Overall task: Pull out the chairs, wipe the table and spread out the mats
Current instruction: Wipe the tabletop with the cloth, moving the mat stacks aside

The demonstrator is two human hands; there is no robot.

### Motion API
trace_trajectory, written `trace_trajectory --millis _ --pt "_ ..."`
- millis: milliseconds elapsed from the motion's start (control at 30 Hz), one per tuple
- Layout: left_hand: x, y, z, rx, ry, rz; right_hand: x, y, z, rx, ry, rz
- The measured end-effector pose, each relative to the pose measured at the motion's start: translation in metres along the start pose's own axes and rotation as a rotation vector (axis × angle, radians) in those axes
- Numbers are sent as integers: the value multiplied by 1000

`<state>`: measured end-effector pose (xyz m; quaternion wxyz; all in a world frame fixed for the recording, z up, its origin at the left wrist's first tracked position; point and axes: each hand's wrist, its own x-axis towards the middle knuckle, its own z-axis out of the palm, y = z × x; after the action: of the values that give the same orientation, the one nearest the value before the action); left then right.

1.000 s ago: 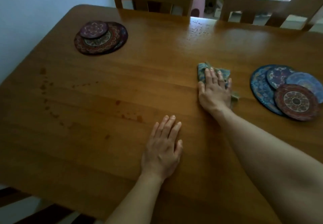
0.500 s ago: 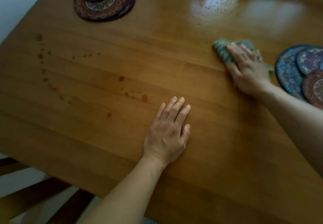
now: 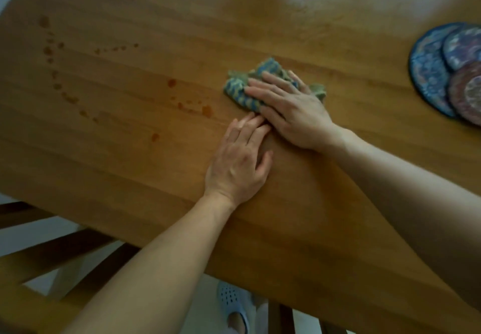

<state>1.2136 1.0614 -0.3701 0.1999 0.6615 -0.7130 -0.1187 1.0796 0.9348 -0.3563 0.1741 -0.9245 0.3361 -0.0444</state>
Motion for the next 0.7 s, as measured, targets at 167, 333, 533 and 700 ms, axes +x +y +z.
trace_trajectory --millis 167,333,533,700 --pt "0 0 -1 8 -15 -4 -38 52 -13 -81 78 261" --pt "0 1 -2 26 -28 -14 16 49 -14 -60 111 535" --pt "-1 1 0 -11 12 -4 -39 -14 9 -58 18 269" --pt "-3 1 -1 -3 33 32 -173 -46 17 -36 -29 310"
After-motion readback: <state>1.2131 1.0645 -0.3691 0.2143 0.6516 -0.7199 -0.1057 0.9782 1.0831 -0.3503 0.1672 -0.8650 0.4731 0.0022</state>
